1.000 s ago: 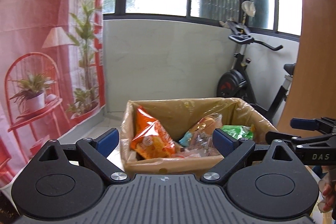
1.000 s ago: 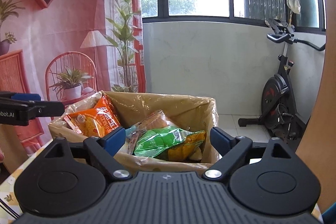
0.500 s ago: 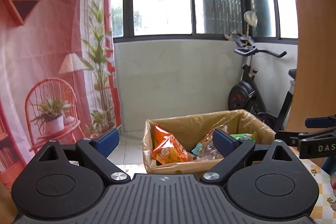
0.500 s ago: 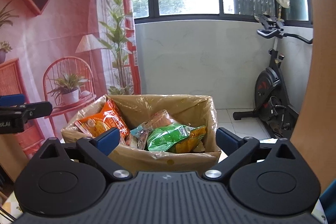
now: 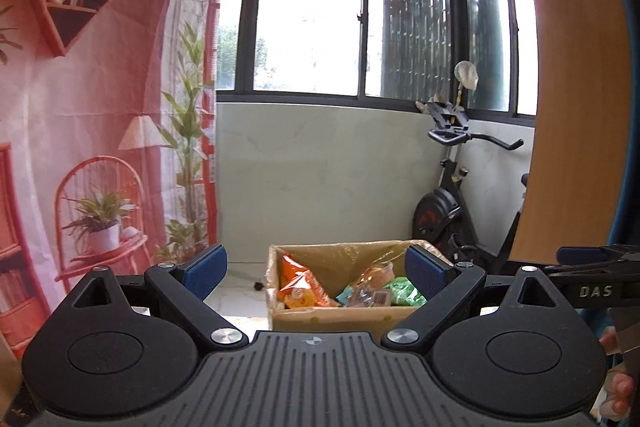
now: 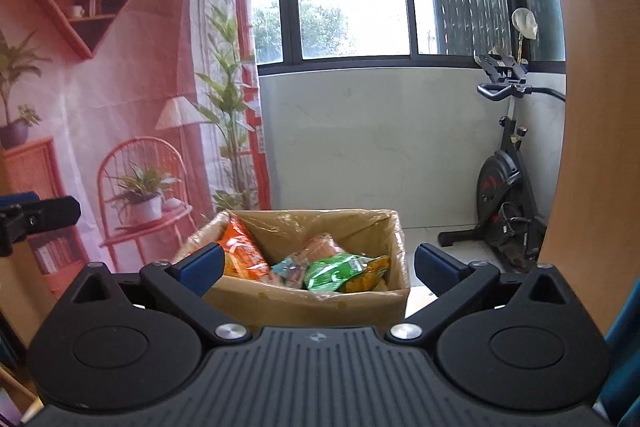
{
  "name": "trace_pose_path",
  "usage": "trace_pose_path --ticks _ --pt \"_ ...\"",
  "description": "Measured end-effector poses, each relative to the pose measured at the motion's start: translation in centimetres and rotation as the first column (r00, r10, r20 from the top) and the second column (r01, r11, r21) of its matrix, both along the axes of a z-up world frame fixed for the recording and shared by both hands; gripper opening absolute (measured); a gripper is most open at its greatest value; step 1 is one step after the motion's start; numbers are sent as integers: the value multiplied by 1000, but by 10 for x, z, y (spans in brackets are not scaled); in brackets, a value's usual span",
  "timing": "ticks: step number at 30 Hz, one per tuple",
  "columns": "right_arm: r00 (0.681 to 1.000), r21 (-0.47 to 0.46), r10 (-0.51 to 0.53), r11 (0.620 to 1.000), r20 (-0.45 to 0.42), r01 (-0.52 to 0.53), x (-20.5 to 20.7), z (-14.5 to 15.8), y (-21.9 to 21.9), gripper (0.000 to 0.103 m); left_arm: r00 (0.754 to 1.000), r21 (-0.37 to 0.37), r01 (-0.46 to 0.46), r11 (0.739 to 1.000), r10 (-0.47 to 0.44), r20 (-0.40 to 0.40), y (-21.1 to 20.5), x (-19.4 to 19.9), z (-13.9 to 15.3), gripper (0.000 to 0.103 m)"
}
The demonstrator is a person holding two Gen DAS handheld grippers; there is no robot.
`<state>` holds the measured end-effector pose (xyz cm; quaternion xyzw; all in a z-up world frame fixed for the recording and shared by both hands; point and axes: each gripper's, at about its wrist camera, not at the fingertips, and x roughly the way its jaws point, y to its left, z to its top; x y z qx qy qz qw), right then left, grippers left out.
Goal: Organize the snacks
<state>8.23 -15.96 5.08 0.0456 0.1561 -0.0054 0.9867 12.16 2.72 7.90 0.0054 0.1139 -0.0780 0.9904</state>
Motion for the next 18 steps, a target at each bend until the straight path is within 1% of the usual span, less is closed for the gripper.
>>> trace_pose_path --ticks 4,8,12,18 --pt "1000 3 7 1000 -4 -7 -18 5 7 103 1000 -22 -11 1000 10 -21 5 -9 -1 97" --pt "1000 7 7 1000 -2 -7 -32 6 12 103 1000 10 -27 1000 27 -9 5 -17 -1 97" --pt "1000 2 6 1000 -7 -6 -36 8 15 103 1000 -9 -22 1000 22 -8 8 -20 1 97" --pt "1000 11 -9 1000 0 9 -40 9 12 103 1000 -9 -11 1000 11 -23 8 -18 -2 97"
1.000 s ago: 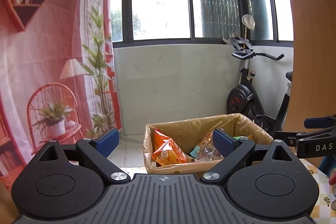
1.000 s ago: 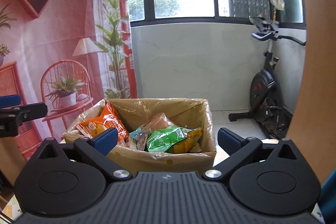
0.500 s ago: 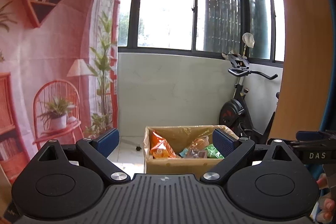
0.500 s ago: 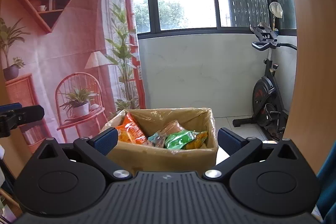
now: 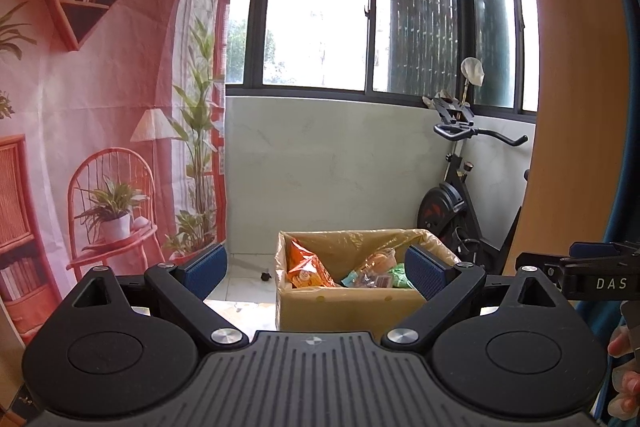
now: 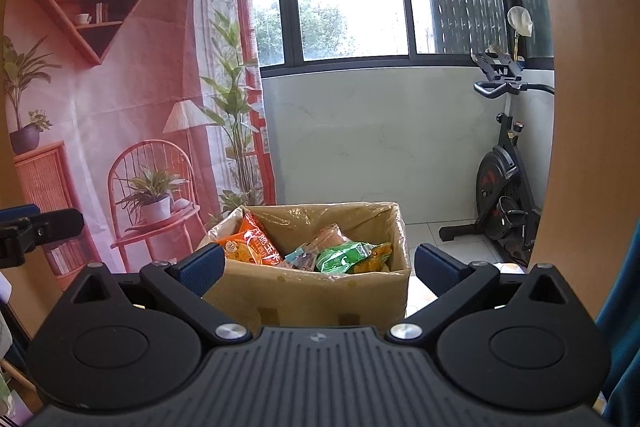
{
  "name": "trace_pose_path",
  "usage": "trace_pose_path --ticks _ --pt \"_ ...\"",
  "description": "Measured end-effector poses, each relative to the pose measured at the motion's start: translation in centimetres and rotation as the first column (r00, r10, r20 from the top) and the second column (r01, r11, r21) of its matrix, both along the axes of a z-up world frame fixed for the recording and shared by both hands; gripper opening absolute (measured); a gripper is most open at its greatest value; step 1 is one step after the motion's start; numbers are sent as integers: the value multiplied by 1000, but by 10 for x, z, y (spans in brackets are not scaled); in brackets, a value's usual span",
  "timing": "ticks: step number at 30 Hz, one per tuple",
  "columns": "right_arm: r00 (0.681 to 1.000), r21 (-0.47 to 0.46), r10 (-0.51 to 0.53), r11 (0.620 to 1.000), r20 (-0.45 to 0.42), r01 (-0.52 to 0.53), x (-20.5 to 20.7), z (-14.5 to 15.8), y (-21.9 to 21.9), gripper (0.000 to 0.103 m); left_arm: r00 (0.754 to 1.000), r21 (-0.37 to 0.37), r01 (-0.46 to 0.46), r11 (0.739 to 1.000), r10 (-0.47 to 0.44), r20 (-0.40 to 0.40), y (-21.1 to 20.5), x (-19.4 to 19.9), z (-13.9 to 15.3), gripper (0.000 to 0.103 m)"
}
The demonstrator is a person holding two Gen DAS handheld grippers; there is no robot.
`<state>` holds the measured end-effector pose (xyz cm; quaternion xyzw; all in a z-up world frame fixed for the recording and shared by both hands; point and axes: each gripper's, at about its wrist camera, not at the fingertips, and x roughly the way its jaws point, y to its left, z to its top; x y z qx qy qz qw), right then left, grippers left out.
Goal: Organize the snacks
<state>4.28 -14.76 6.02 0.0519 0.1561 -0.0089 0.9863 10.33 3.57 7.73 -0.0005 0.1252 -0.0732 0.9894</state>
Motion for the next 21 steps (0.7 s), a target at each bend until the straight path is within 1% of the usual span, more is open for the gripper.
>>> trace_pose_path --ticks 12,21 --pt "1000 -8 -7 1000 -15 7 -1 -5 -2 103 1000 1 12 1000 -12 -16 -1 1 -4 97" --pt "1000 -7 -5 1000 -21 5 -1 -7 -4 103 1000 -13 20 1000 -20 -22 5 2 -5 97"
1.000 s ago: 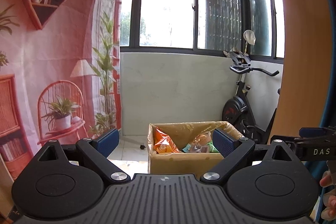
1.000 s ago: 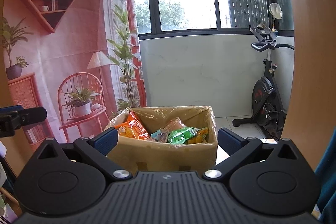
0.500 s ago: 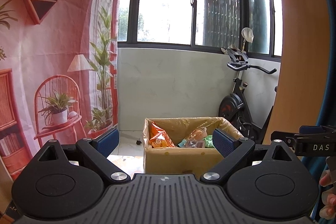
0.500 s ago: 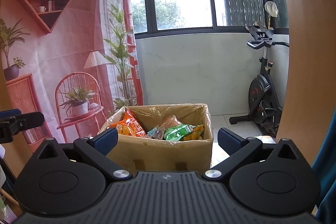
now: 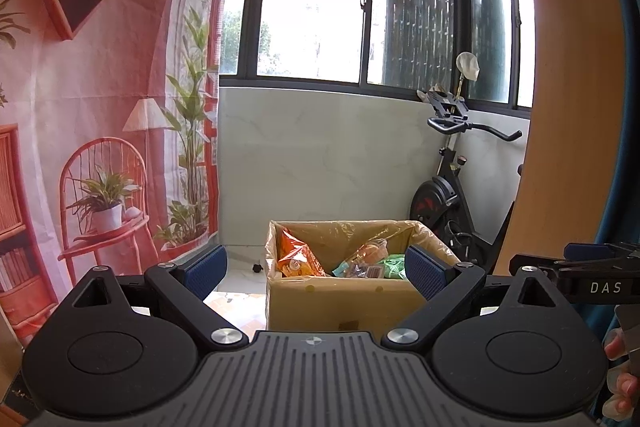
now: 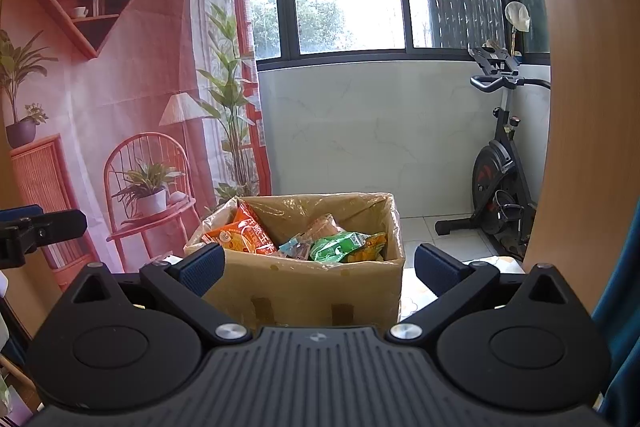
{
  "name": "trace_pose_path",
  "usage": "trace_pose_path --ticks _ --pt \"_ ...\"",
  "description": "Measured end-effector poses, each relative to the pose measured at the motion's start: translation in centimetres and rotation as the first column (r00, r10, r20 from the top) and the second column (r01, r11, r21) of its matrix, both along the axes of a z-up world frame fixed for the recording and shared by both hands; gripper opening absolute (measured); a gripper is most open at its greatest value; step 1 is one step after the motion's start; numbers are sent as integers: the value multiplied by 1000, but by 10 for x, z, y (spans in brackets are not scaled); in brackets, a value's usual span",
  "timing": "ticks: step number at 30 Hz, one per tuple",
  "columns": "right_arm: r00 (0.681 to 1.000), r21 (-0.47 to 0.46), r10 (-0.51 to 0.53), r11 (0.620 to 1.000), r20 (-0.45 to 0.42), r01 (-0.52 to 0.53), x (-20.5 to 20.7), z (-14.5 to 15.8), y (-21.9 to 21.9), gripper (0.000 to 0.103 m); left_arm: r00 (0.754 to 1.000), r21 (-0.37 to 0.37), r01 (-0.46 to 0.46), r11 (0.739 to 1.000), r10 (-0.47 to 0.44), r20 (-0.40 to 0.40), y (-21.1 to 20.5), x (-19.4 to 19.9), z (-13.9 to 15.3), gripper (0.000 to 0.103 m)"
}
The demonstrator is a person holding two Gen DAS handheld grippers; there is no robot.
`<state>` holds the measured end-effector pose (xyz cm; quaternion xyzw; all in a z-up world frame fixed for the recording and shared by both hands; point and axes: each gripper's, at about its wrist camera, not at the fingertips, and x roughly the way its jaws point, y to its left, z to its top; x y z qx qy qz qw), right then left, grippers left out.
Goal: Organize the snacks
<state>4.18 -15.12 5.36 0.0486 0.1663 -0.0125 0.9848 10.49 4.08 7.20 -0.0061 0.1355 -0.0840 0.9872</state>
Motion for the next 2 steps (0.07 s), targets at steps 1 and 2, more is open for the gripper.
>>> trace_pose_path --ticks 1,2 --pt "1000 1 0 1000 -2 0 0 0 0 103 1000 0 0 1000 0 -1 -1 0 0 97" --pt "1000 1 1 1000 -2 -1 1 -1 0 103 1000 -1 -1 1000 1 -4 -1 1 0 97"
